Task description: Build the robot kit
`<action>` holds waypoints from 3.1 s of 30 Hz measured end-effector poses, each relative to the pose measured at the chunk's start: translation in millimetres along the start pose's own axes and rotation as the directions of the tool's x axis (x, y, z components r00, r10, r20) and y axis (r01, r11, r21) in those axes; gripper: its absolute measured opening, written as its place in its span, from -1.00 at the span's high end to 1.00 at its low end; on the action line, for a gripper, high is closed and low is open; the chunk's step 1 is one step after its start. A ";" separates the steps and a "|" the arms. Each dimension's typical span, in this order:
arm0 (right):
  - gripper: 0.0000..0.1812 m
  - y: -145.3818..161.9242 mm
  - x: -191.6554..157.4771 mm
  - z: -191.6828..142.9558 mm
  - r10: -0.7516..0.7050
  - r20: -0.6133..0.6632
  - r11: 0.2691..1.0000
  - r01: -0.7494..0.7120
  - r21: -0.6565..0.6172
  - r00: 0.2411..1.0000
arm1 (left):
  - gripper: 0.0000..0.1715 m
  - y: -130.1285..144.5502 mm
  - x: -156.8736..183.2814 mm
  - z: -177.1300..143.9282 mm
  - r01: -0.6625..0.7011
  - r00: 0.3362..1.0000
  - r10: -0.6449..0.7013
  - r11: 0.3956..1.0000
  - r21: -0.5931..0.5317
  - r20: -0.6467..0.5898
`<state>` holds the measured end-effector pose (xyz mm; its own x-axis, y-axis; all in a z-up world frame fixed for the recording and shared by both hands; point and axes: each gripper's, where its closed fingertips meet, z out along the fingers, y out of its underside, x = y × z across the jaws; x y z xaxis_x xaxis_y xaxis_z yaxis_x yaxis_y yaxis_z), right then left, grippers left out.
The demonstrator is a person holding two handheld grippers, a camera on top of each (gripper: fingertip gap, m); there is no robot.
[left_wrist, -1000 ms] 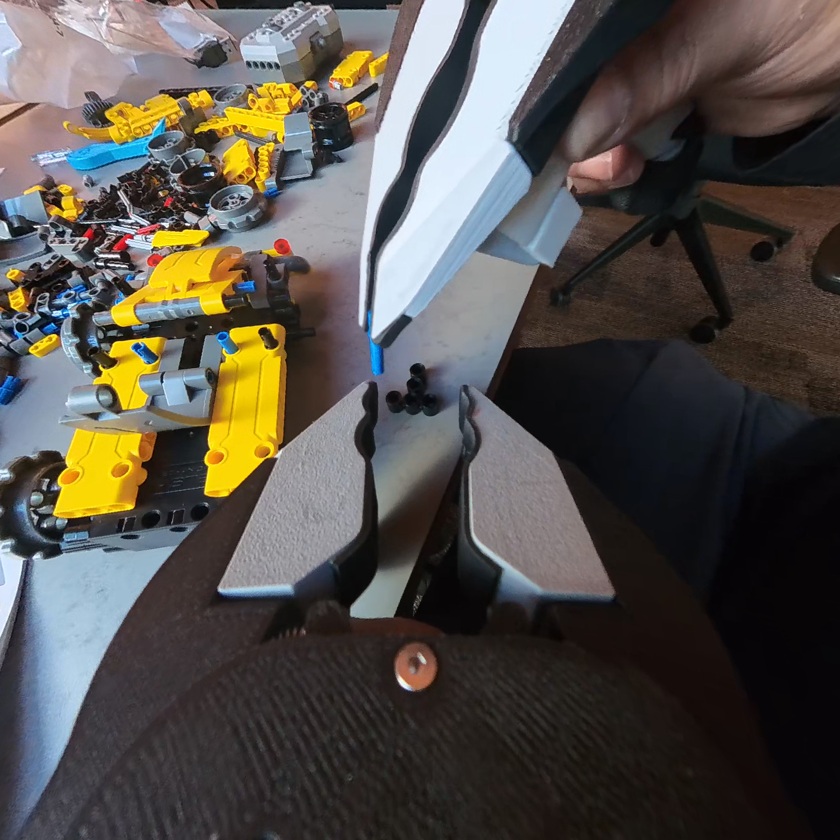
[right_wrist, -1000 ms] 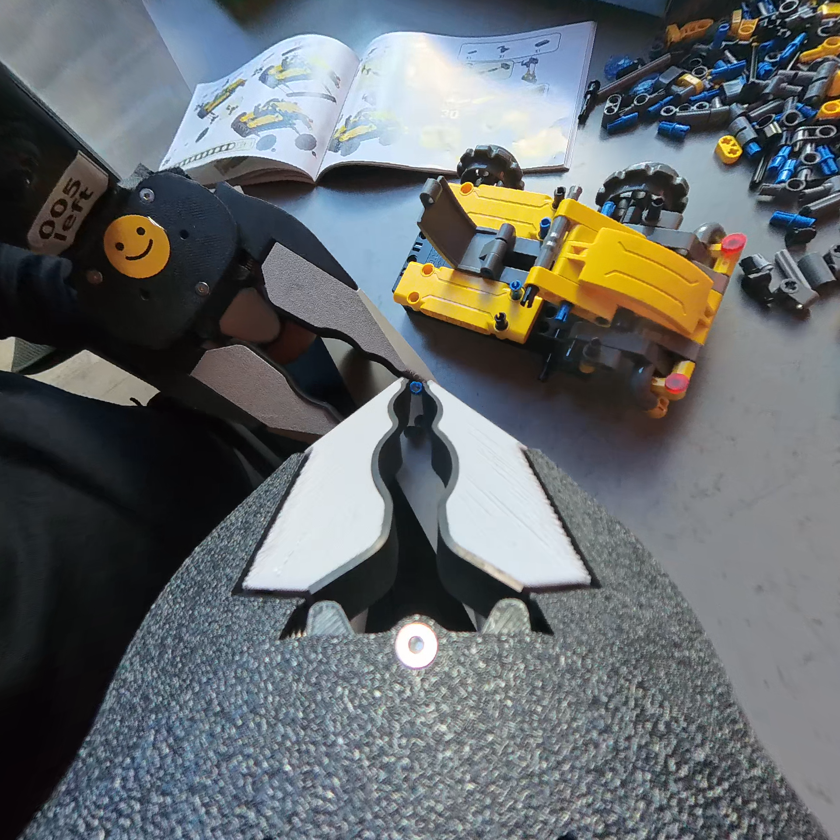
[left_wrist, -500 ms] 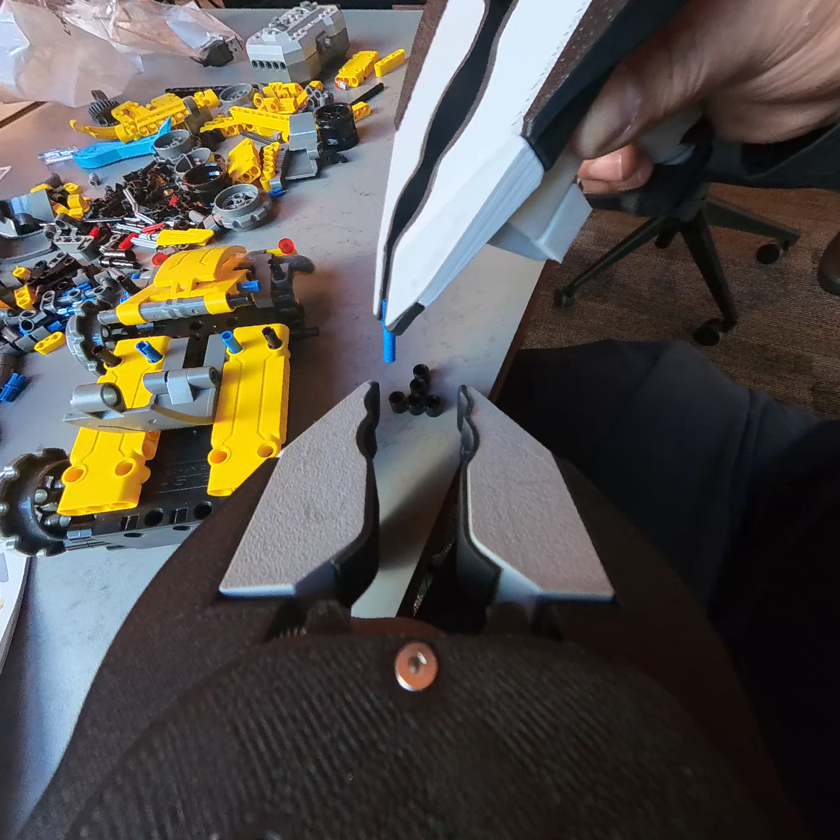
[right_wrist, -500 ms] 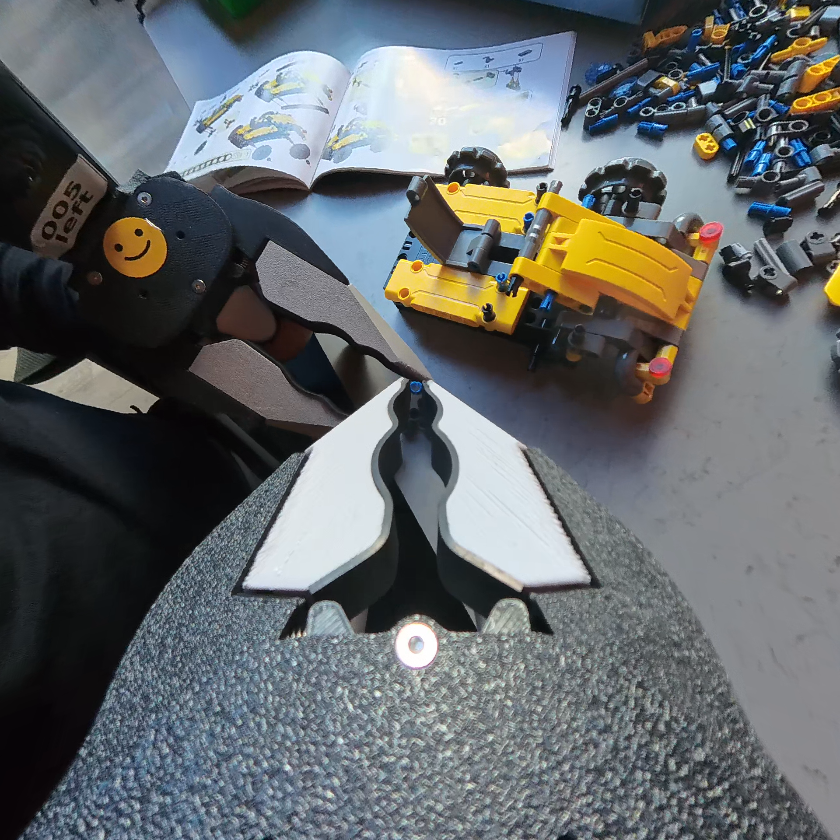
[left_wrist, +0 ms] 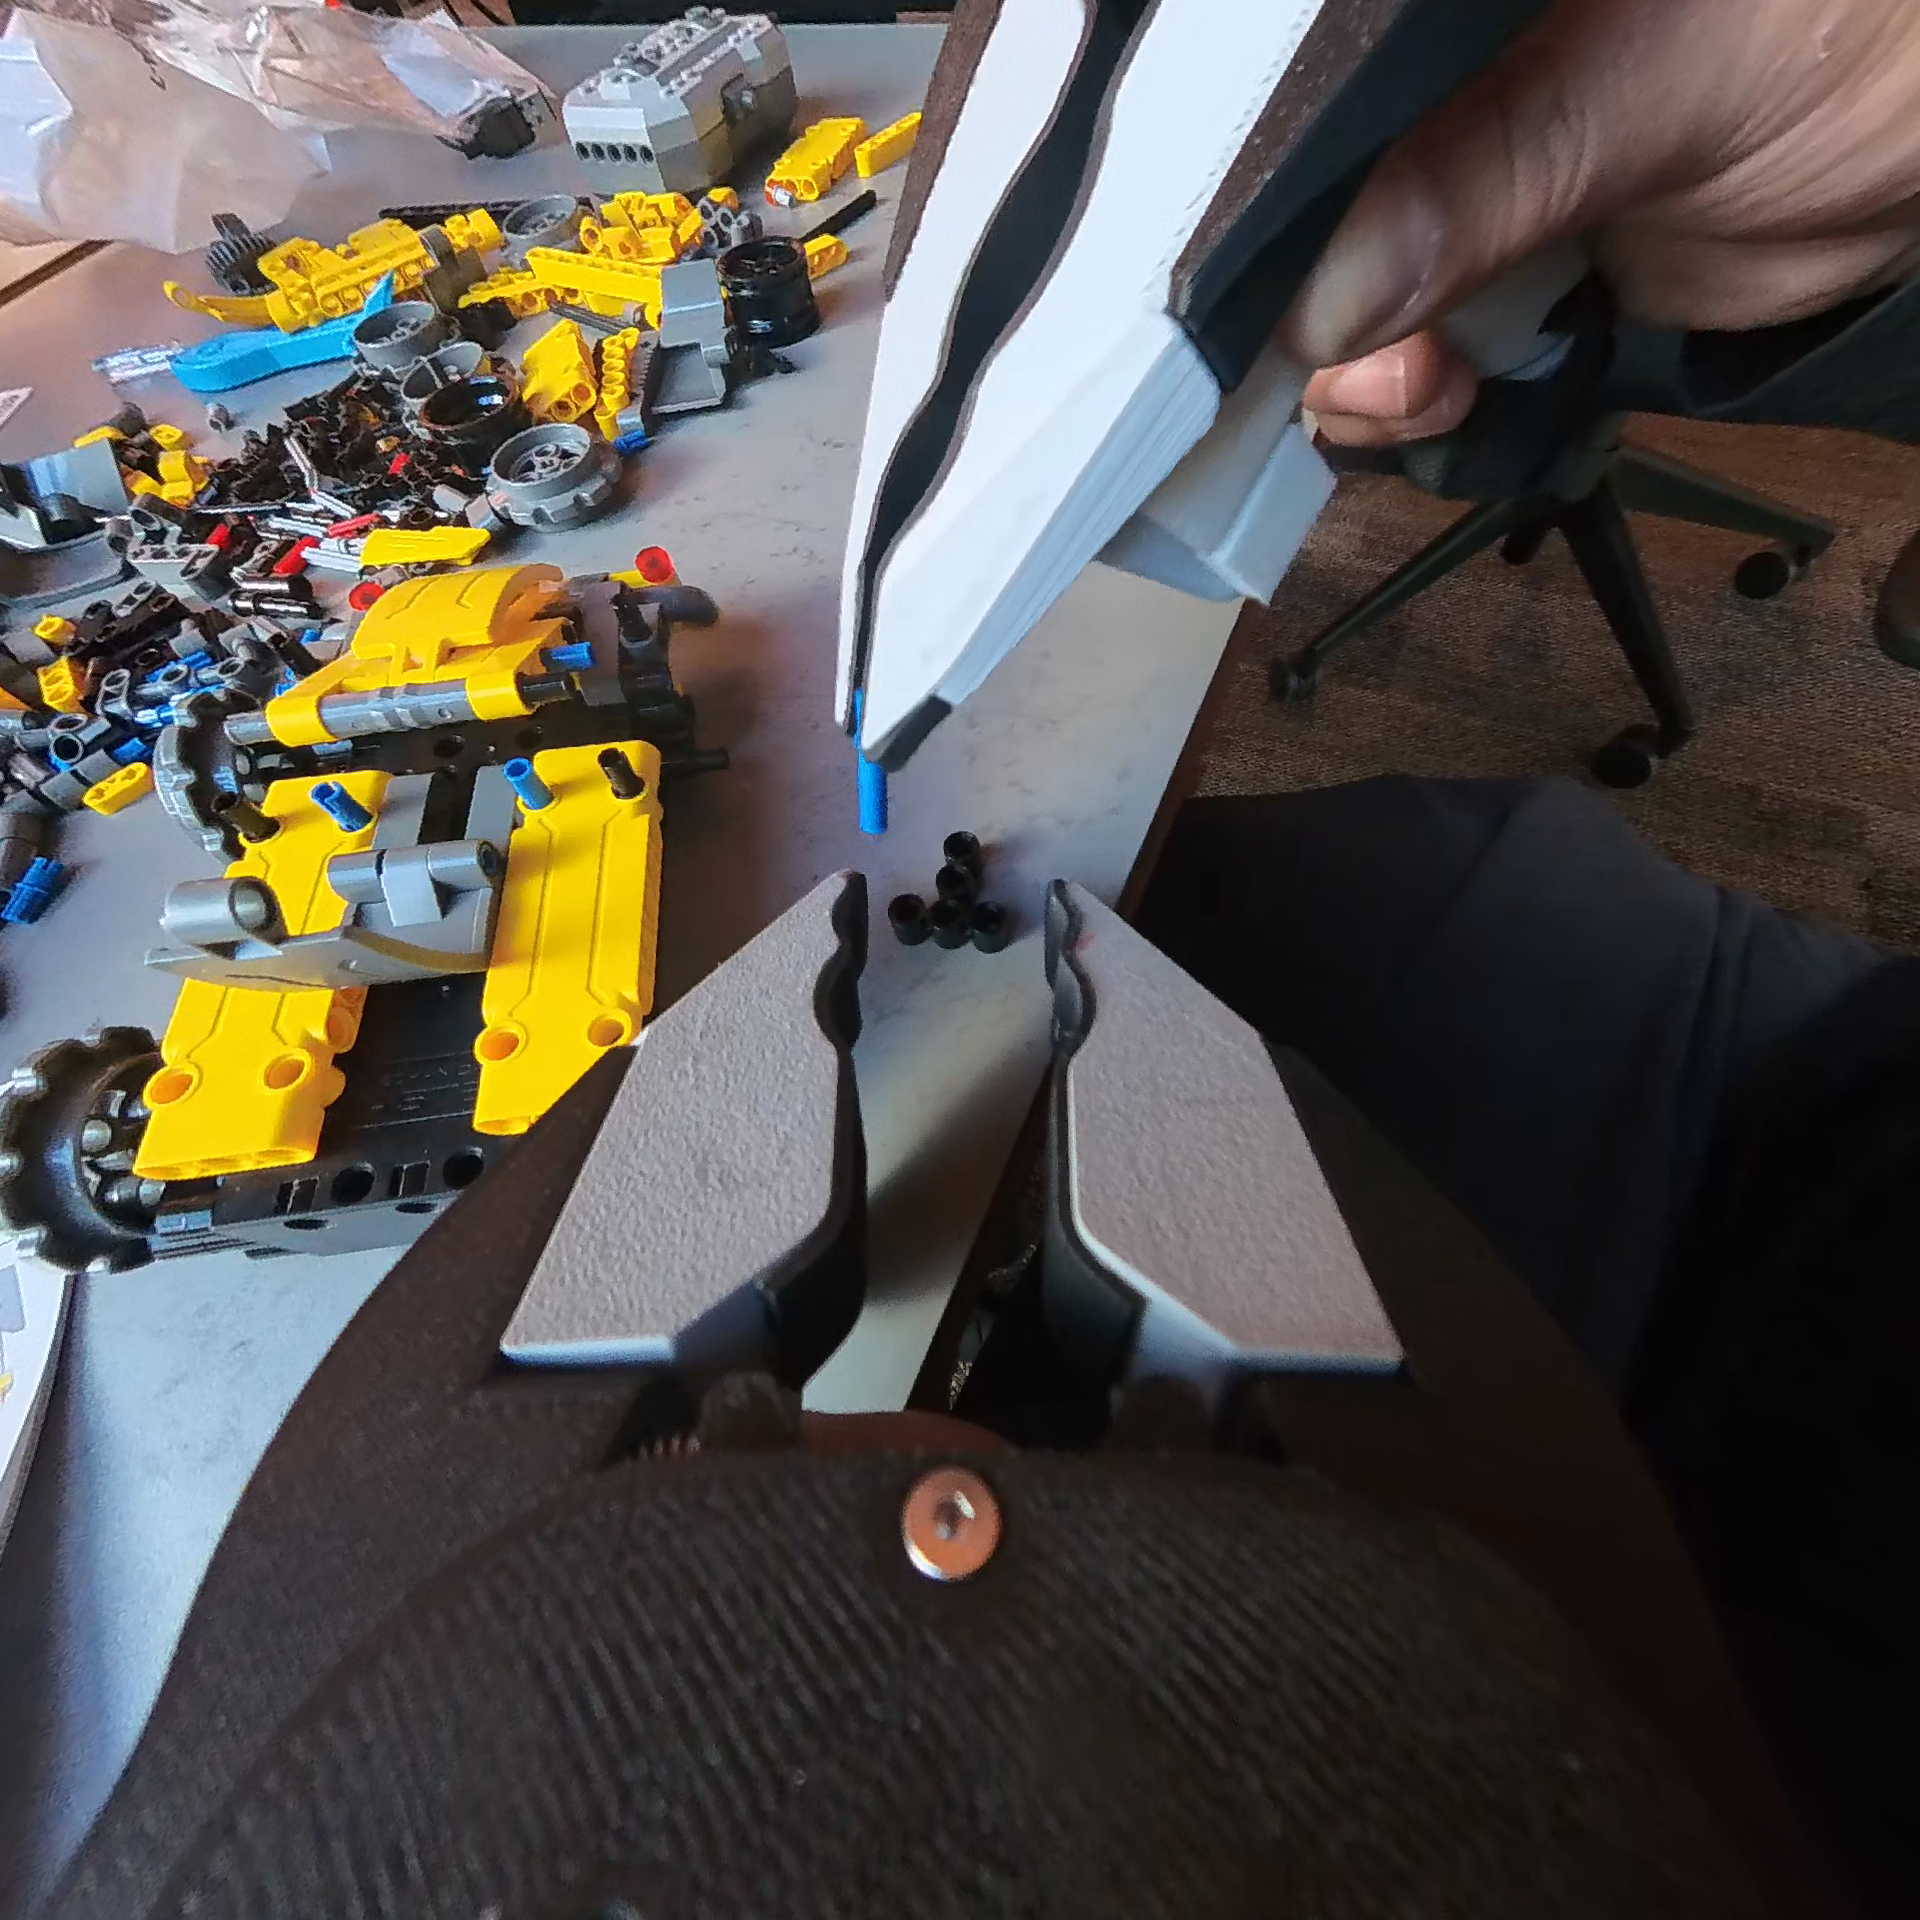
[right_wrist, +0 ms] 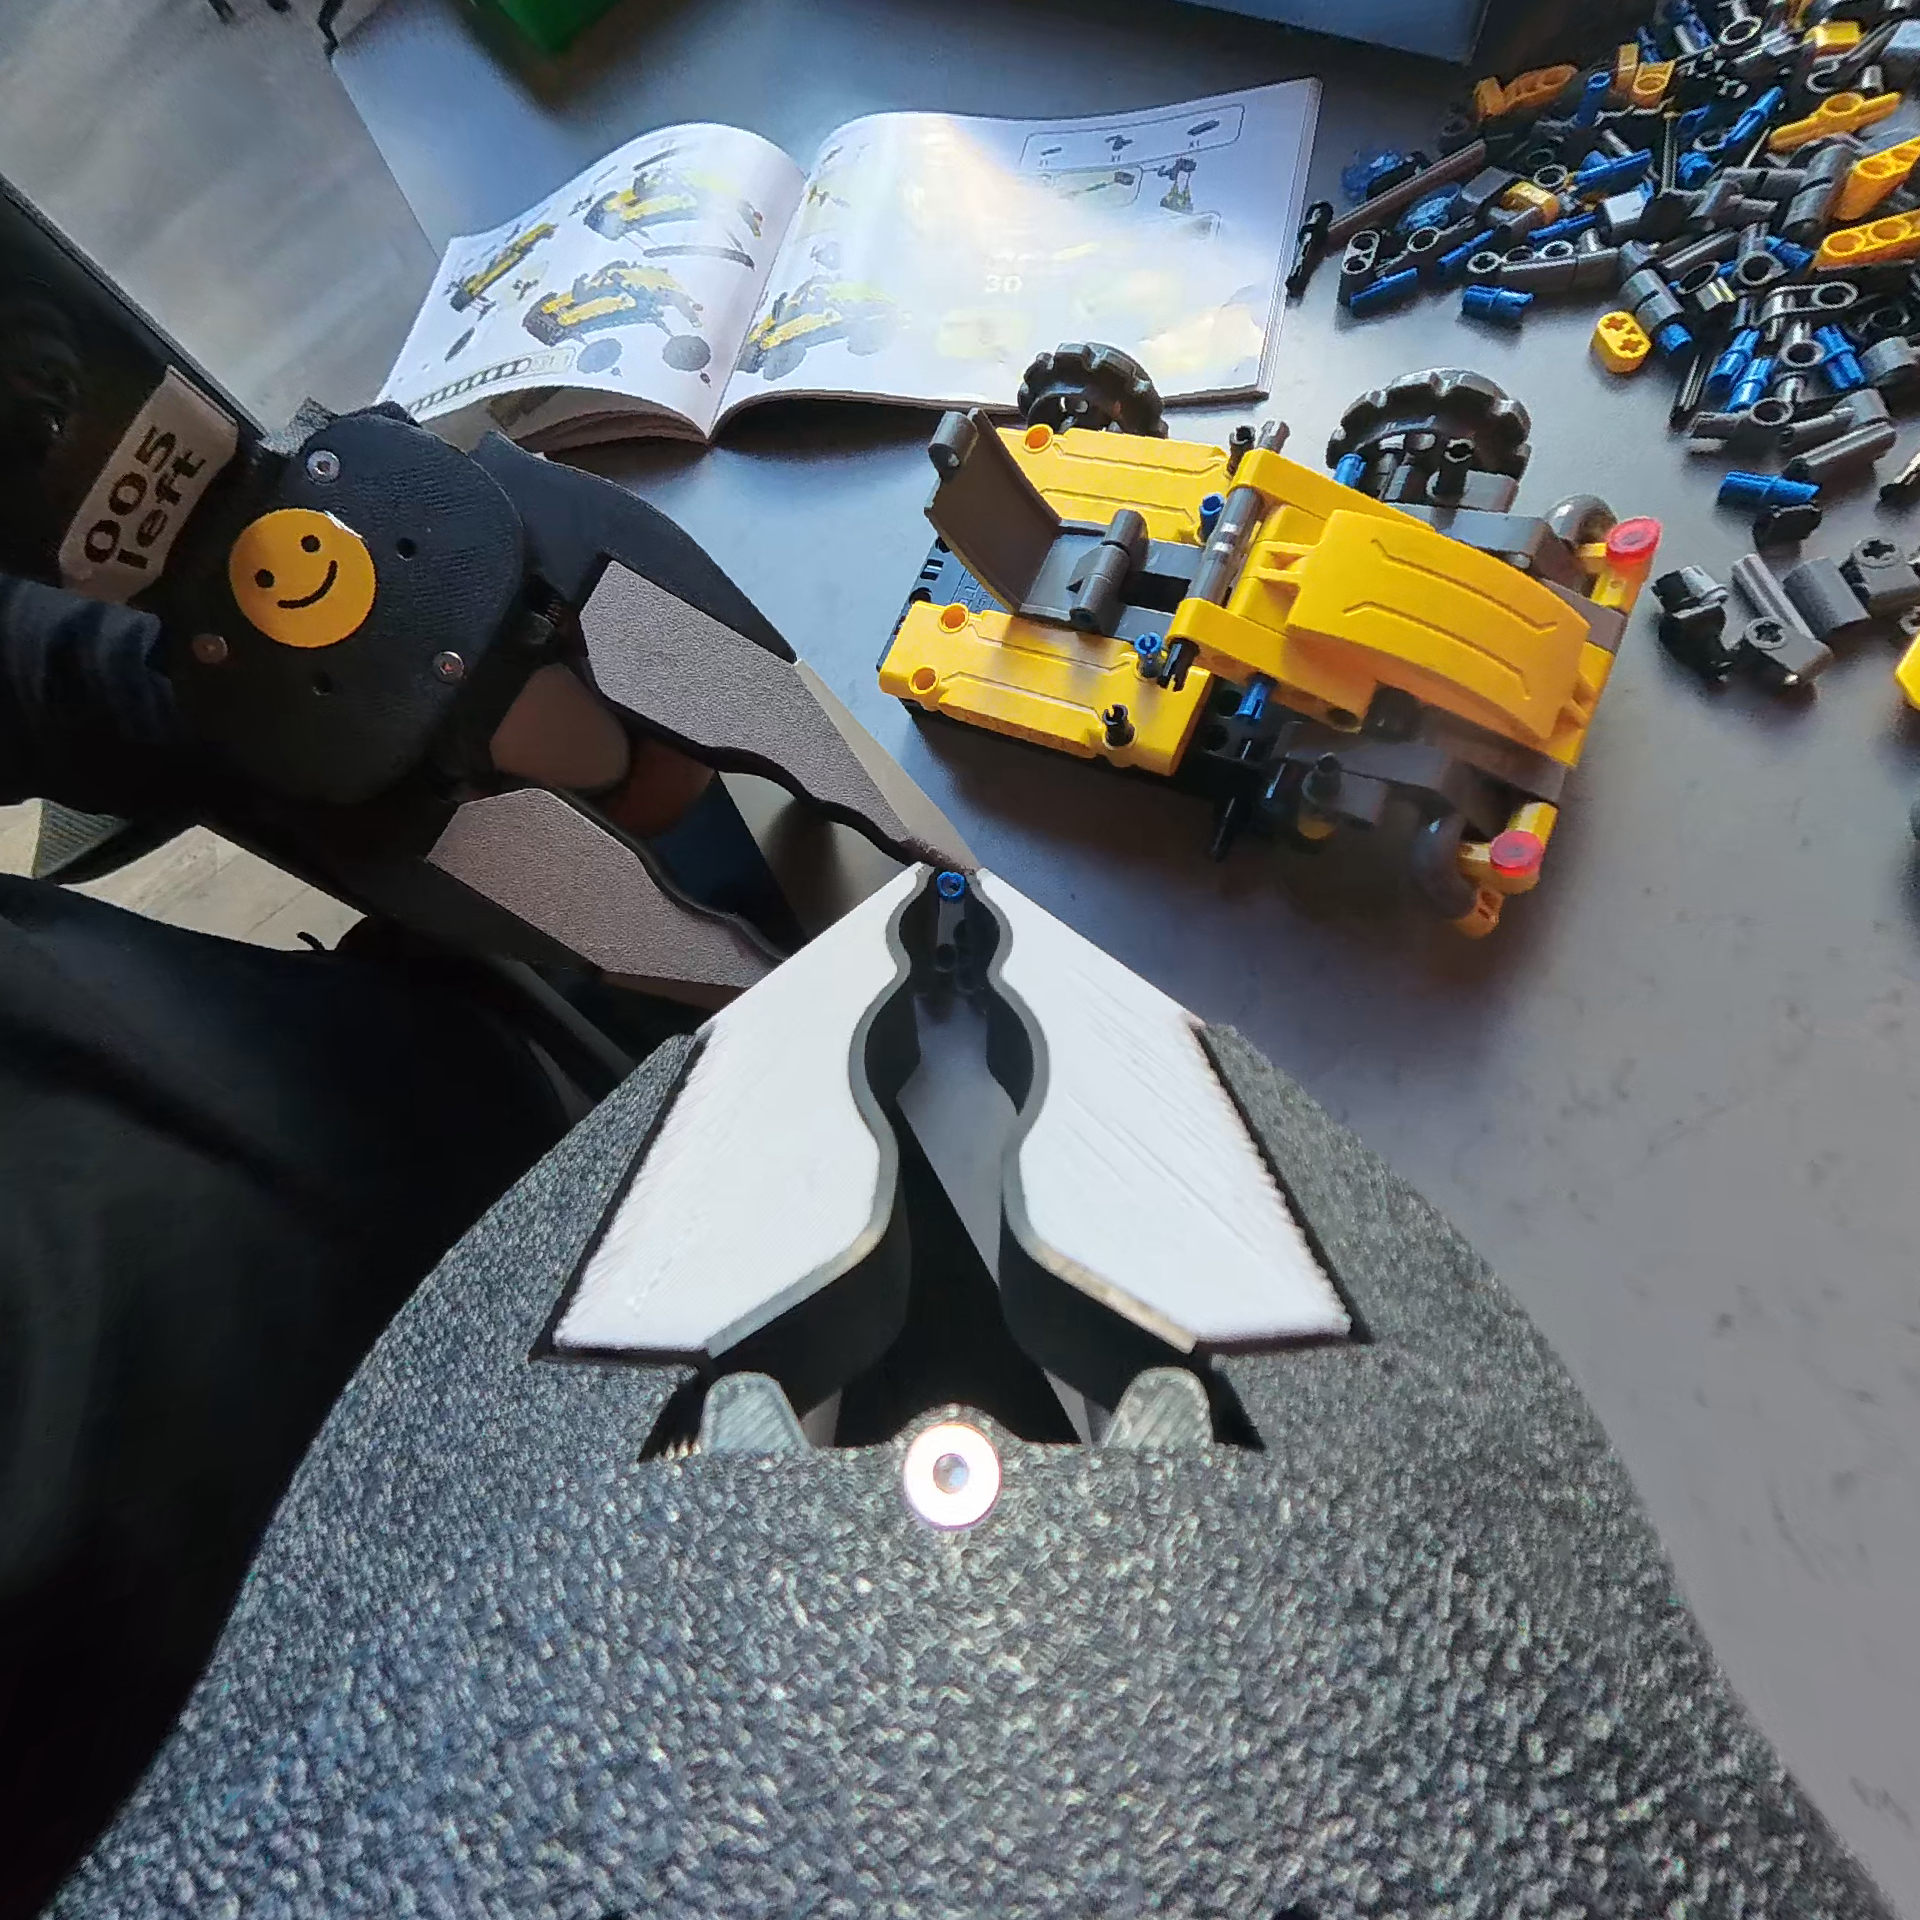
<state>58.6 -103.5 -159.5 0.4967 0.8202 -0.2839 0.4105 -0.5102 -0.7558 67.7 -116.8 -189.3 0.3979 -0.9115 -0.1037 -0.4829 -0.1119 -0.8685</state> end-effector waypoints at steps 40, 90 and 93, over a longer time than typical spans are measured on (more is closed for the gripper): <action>0.95 27.1 25.9 -30.3 0.080 -0.046 0.992 -0.075 0.104 0.996 | 0.50 3.2 4.8 5.7 0.016 0.999 -0.020 0.995 -0.096 -0.043; 0.95 27.6 6.1 -27.2 0.085 0.074 0.981 -0.096 0.168 0.994 | 0.57 12.1 -6.1 -0.5 0.006 0.993 -0.029 0.980 -0.201 -0.114; 0.95 22.1 5.3 -24.5 0.082 0.086 0.982 -0.096 0.165 0.993 | 0.59 11.2 -6.3 2.4 0.056 0.990 -0.080 0.977 -0.206 -0.112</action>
<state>89.0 -116.8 -163.2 0.4614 0.7945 -0.3949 0.2291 -0.5367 -0.8121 61.6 -111.4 -199.6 0.3451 -0.9383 0.0212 -0.6104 -0.2416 -0.7543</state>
